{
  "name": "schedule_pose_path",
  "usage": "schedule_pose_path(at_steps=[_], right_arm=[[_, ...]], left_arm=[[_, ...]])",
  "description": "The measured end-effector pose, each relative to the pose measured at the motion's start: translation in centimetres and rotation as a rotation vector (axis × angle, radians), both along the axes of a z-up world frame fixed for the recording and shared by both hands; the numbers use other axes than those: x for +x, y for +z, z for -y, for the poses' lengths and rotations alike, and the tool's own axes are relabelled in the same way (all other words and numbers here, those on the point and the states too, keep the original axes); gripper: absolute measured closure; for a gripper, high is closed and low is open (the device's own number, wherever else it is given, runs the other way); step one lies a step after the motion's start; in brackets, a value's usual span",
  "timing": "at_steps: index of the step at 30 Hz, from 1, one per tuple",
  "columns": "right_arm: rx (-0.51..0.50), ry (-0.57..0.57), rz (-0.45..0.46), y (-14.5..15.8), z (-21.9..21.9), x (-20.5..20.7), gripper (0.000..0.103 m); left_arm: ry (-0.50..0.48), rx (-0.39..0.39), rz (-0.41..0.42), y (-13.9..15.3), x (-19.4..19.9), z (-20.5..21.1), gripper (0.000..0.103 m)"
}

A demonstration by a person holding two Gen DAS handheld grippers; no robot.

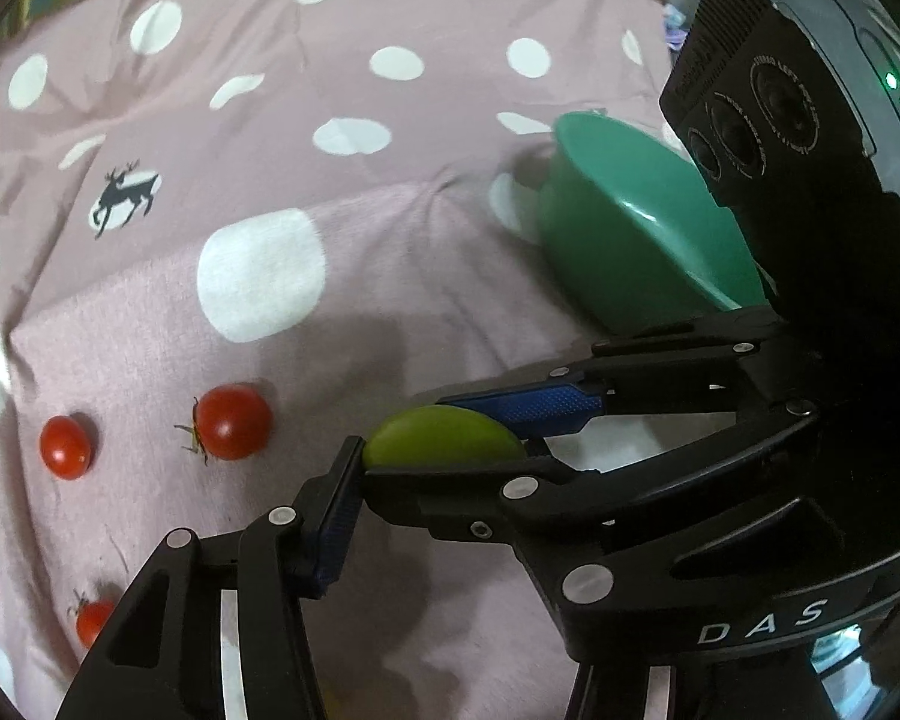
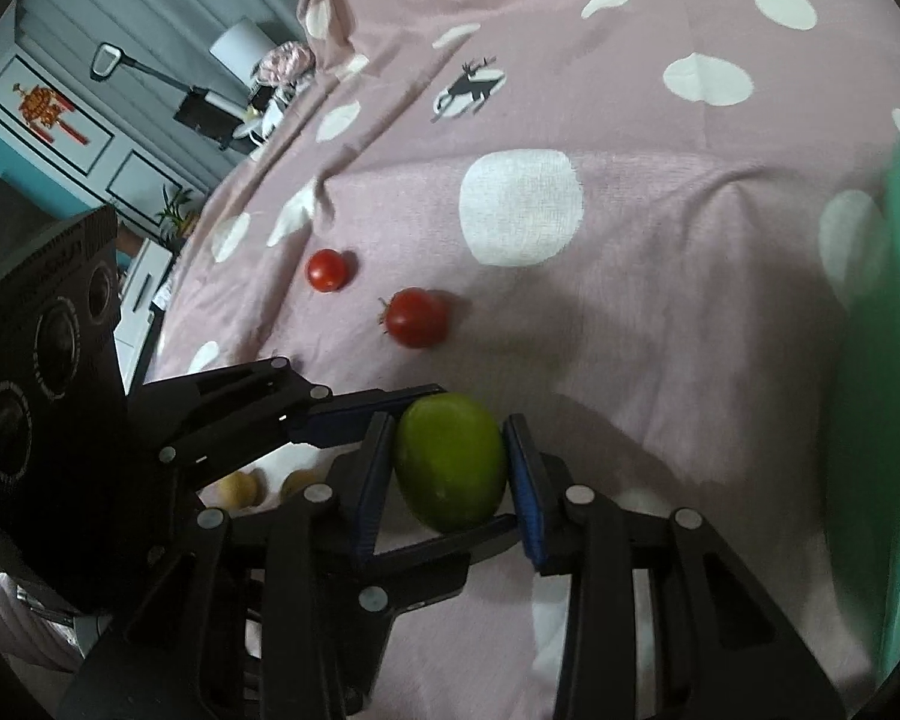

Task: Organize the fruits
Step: 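Lift the plum with the left gripper and carry it over the teal bowl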

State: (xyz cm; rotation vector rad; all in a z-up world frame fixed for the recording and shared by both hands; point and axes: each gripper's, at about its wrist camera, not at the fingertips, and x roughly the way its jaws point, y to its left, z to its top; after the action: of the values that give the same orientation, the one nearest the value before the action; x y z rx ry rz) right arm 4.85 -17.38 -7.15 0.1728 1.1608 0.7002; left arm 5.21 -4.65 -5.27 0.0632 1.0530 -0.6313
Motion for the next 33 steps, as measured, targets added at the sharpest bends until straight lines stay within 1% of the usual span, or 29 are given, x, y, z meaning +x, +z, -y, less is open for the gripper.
schedule_pose_path(at_steps=[6, 12, 19, 23, 26, 30, 33], right_arm=[[0.046, -0.058, 0.093, 2.9, 2.3, -2.3, 0.066], [0.059, -0.122, 0.177, 5.7, 5.6, -3.6, 0.066], [0.065, -0.224, 0.237, 7.5, 10.2, -4.2, 0.066], [0.063, -0.288, 0.251, 7.7, 13.1, -4.3, 0.066], [0.059, -0.325, 0.251, 7.6, 14.9, -4.2, 0.066], [0.062, -0.357, 0.232, 6.8, 16.6, -3.7, 0.066], [0.07, -0.385, 0.217, 6.1, 17.3, -3.5, 0.062]], left_arm=[[-0.048, 0.015, 0.078, 3.0, -1.8, 1.8, 0.05], [-0.115, 0.021, 0.163, 5.8, -2.0, 5.5, 0.05], [-0.202, 0.019, 0.215, 7.1, -1.7, 9.8, 0.05], [-0.25, 0.003, 0.212, 7.2, -0.9, 12.4, 0.05], [-0.272, -0.011, 0.192, 7.2, -0.6, 13.9, 0.05], [-0.279, -0.022, 0.15, 6.6, -0.3, 15.3, 0.05], [-0.268, -0.034, 0.12, 6.0, 0.2, 16.0, 0.05]])
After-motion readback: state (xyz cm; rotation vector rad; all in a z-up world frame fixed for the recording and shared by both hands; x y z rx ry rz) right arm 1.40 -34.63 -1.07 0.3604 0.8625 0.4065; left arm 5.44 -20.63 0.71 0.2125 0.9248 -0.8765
